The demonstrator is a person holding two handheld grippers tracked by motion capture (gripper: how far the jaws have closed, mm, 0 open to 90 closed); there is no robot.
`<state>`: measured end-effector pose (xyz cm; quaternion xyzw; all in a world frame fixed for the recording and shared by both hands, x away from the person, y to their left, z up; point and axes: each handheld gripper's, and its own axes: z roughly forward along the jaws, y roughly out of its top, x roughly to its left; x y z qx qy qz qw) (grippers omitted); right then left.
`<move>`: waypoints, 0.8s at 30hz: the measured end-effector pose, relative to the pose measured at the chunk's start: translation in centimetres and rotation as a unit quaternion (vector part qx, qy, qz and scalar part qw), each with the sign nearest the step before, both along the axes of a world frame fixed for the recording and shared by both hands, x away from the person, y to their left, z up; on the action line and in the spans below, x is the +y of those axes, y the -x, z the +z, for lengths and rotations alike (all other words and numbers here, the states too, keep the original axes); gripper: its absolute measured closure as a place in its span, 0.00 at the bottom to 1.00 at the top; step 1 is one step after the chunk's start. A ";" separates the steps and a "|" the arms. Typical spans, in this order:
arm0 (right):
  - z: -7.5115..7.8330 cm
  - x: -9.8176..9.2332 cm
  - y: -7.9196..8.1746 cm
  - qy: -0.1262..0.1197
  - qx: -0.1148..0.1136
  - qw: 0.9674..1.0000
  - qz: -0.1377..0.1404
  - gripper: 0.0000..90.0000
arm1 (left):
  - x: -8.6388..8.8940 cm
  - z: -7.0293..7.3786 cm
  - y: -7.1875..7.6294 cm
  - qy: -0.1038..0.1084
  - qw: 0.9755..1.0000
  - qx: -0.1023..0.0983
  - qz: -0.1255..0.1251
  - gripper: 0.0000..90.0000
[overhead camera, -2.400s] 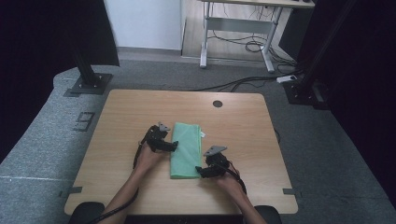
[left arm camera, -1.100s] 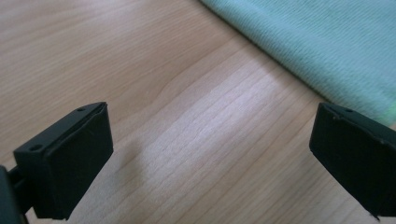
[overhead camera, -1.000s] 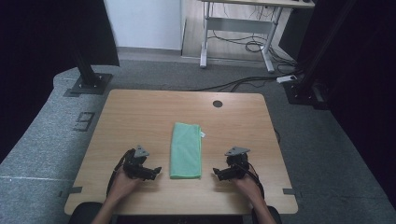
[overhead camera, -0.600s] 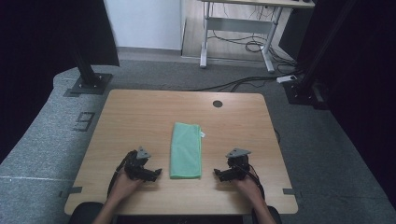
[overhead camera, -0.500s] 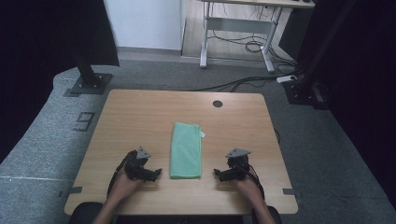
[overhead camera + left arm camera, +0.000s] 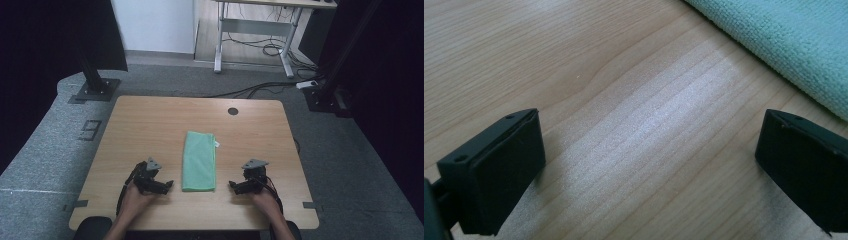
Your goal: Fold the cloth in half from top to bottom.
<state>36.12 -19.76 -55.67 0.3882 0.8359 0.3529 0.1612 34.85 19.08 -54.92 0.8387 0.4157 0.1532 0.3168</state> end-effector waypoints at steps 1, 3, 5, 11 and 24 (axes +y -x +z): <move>0.0 0.0 0.0 0.000 0.000 1.000 0.000 0.00 | 0.0 0.0 0.0 0.000 1.000 0.000 0.000 0.00; 0.0 0.0 0.0 0.000 0.000 1.000 -0.001 0.00 | 0.0 0.0 0.0 0.000 1.000 0.000 0.000 0.00; 0.0 0.0 0.0 0.000 0.000 1.000 -0.001 0.00 | -0.1 0.0 0.0 0.000 1.000 0.000 -0.002 0.00; 0.0 0.1 0.0 -0.001 0.001 1.000 -0.004 0.00 | -0.5 0.1 -0.4 -0.001 1.000 0.002 -0.005 0.00; 0.9 1.6 -0.1 -0.011 0.003 1.000 0.009 0.00 | -2.9 1.5 -1.3 0.028 0.999 -0.027 -0.015 0.00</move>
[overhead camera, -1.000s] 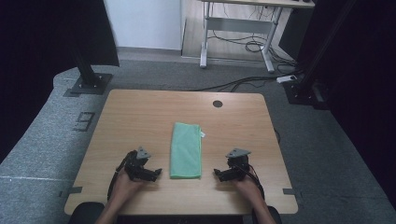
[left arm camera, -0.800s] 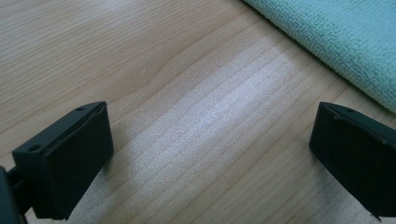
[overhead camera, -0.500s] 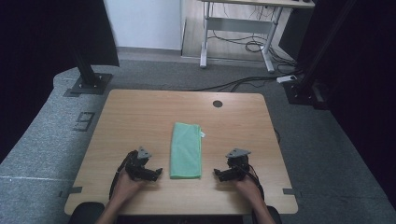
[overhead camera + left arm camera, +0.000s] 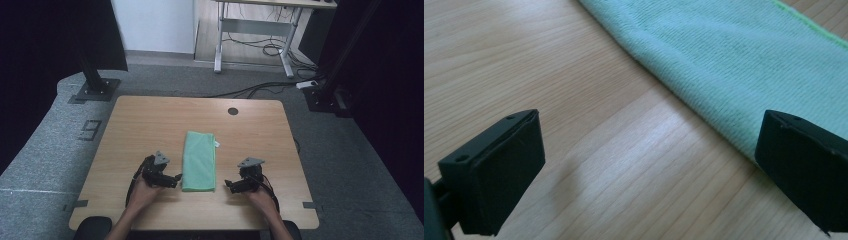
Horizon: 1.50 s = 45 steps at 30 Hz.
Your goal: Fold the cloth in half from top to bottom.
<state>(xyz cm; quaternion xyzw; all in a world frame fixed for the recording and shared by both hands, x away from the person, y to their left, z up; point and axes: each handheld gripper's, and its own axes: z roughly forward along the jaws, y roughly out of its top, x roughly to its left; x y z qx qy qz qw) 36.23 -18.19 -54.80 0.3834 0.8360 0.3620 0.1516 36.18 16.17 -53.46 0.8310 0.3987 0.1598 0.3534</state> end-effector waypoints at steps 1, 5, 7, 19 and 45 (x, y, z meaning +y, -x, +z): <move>0.1 0.2 0.0 -0.003 -0.001 1.000 0.001 0.00 | 0.0 0.0 0.0 0.000 1.000 0.000 0.000 0.00; 0.4 1.0 -0.1 -0.009 -0.002 1.000 0.005 0.00 | -0.9 -0.1 -0.2 0.004 1.000 0.000 -0.006 0.00; 0.5 1.6 -0.3 -0.012 -0.002 1.000 0.009 0.00 | -1.2 -0.2 -0.3 0.002 1.000 0.001 -0.006 0.00; 0.9 4.8 -2.2 -0.008 -0.004 1.000 0.014 0.00 | -1.7 -0.1 -2.2 -0.002 1.000 -0.004 0.014 0.00; -0.4 4.7 0.8 0.021 0.015 0.999 0.028 0.00 | -2.1 -1.2 0.4 -0.030 0.999 0.039 -0.003 0.01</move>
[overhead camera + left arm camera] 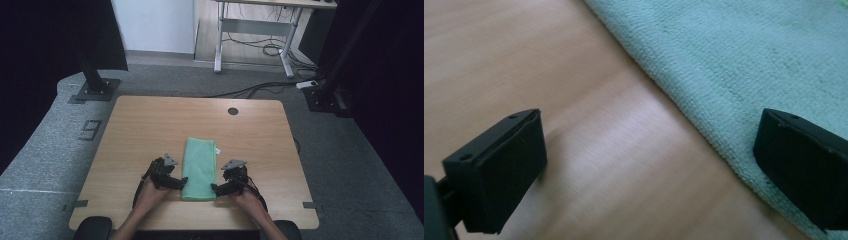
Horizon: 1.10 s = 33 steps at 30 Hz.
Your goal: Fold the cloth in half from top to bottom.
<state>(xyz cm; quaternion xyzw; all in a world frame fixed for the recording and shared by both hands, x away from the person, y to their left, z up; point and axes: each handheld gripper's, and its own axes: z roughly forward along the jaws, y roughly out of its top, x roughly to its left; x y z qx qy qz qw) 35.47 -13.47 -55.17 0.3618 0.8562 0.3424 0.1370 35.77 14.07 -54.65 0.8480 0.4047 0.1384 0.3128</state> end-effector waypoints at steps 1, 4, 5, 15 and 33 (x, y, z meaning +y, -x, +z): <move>0.0 -0.1 0.3 0.000 0.001 1.000 0.002 0.00 | -0.1 0.1 0.3 -0.004 1.000 0.003 -0.006 0.01; 0.0 -0.3 1.1 0.000 0.000 1.000 0.003 0.00 | -0.3 0.6 0.4 -0.019 1.000 -0.006 -0.011 0.00; 0.0 -0.3 1.2 -0.002 -0.001 1.000 0.003 0.00 | -0.2 0.8 0.2 -0.015 1.000 -0.010 -0.006 0.00; 0.0 -0.3 1.6 -0.002 0.000 1.000 -0.004 0.00 | 0.1 -0.2 -1.4 0.012 1.000 -0.007 0.019 0.00; 1.1 -0.7 -0.7 -0.017 0.015 1.000 0.009 0.06 | 0.0 -0.3 -1.2 0.008 1.000 -0.011 0.020 0.00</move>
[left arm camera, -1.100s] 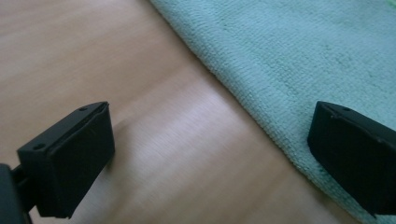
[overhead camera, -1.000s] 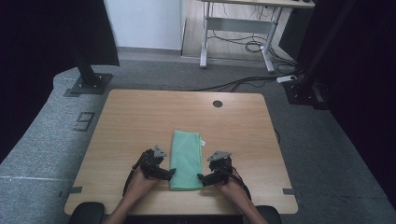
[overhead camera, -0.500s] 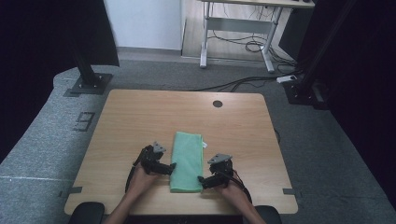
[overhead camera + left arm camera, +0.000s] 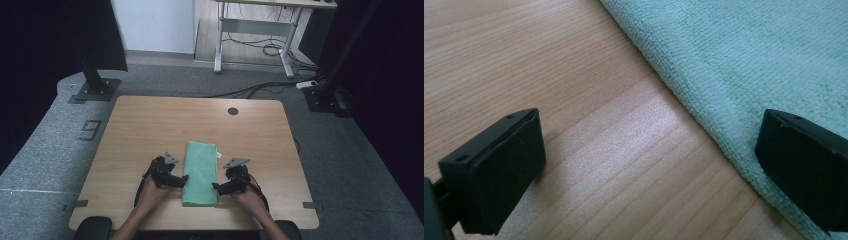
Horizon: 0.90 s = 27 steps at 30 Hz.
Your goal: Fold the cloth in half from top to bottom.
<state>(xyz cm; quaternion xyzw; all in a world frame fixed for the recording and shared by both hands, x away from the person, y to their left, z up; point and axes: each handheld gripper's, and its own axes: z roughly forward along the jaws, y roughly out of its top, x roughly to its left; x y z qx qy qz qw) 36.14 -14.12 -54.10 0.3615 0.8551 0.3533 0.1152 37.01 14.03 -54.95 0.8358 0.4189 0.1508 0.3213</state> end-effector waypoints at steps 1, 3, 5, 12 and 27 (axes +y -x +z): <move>0.2 0.0 -0.3 -0.001 -0.001 1.000 -0.002 0.06 | 0.0 0.0 0.0 0.000 1.000 0.000 0.000 0.00; 0.6 0.0 -0.9 -0.003 -0.006 1.000 -0.003 0.06 | 0.0 0.0 0.0 0.000 1.000 0.000 0.000 0.00; 0.9 0.1 -1.6 -0.007 -0.008 1.000 -0.006 0.07 | 0.0 0.0 0.0 0.000 1.000 0.000 0.000 0.00; 1.7 1.0 -4.0 -0.013 -0.011 1.000 -0.008 0.15 | 0.0 0.0 0.0 -0.001 1.000 0.000 0.000 0.00; 2.6 2.8 -8.7 -0.008 -0.009 1.000 -0.020 0.47 | 0.0 0.0 0.0 -0.001 1.000 0.000 0.000 0.00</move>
